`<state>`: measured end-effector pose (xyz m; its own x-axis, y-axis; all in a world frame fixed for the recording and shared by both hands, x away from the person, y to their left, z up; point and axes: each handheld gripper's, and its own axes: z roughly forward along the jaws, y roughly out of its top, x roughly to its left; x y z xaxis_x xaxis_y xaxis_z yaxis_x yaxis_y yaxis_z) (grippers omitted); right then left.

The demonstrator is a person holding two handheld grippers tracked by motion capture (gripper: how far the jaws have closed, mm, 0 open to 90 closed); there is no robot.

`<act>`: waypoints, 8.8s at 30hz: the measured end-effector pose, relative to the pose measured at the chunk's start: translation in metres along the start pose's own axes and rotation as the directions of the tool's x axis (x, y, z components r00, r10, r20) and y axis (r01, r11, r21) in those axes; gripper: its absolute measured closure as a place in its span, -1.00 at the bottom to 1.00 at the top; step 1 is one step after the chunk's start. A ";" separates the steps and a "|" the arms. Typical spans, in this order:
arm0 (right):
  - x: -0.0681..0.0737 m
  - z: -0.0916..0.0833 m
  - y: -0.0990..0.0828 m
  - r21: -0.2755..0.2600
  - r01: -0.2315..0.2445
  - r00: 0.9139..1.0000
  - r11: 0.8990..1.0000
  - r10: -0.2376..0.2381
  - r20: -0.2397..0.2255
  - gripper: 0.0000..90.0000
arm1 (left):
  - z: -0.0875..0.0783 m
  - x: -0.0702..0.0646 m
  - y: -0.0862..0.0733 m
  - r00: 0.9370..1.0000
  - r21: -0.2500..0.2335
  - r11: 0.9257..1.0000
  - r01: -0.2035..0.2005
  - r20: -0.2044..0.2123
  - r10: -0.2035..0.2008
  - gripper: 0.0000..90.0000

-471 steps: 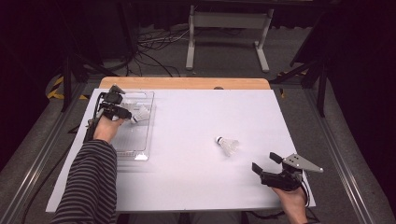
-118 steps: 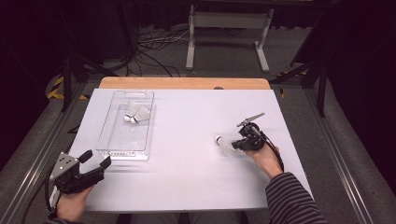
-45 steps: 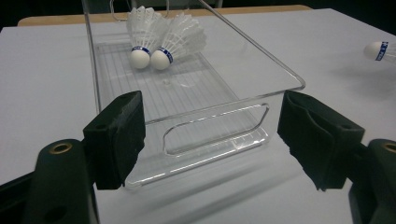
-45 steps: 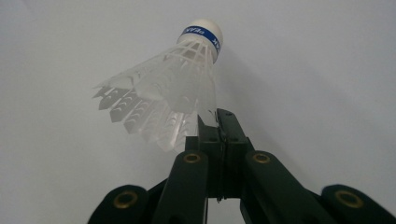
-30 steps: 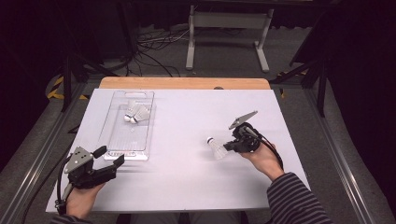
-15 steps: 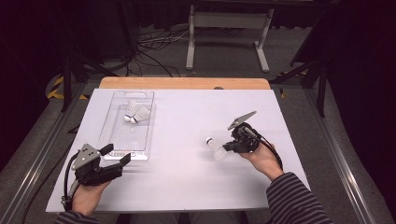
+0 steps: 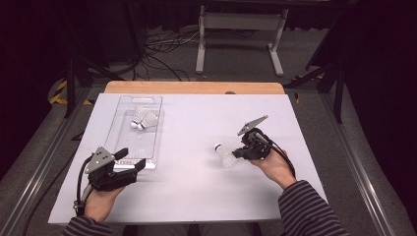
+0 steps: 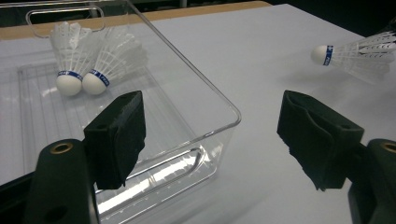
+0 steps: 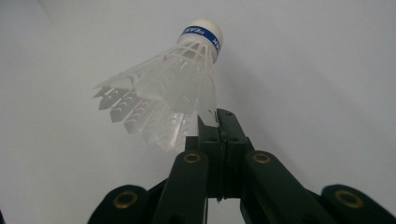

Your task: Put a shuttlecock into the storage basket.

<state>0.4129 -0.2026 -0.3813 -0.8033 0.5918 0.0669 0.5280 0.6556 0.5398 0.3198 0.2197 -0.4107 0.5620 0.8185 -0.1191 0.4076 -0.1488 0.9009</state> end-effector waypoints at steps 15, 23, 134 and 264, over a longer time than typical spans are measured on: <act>0.003 0.000 0.005 0.000 0.014 1.000 1.000 -0.014 -0.009 1.00 | 0.018 -0.014 0.017 0.998 -0.007 1.000 -0.021 0.063 0.021 -0.45; 0.005 -0.001 0.010 0.000 0.026 1.000 1.000 -0.026 -0.015 1.00 | 0.029 -0.023 0.025 0.995 -0.001 0.999 -0.039 0.088 0.039 -0.45; 0.038 0.008 0.070 0.043 0.177 0.982 0.983 -0.173 -0.078 1.00 | 0.130 -0.081 0.071 0.904 0.348 0.854 -0.387 0.326 0.278 -0.37; 0.009 -0.031 -0.009 -0.264 -0.014 0.972 0.965 0.075 0.224 -0.26 | 0.115 -0.081 0.079 0.890 0.429 0.792 -0.435 0.342 0.303 0.42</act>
<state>0.3921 -0.2172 -0.3592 -0.6794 0.7291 -0.0822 0.4476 0.5007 0.7409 0.3890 0.0774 -0.3783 0.8697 0.4931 0.0239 0.3873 -0.7115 0.5863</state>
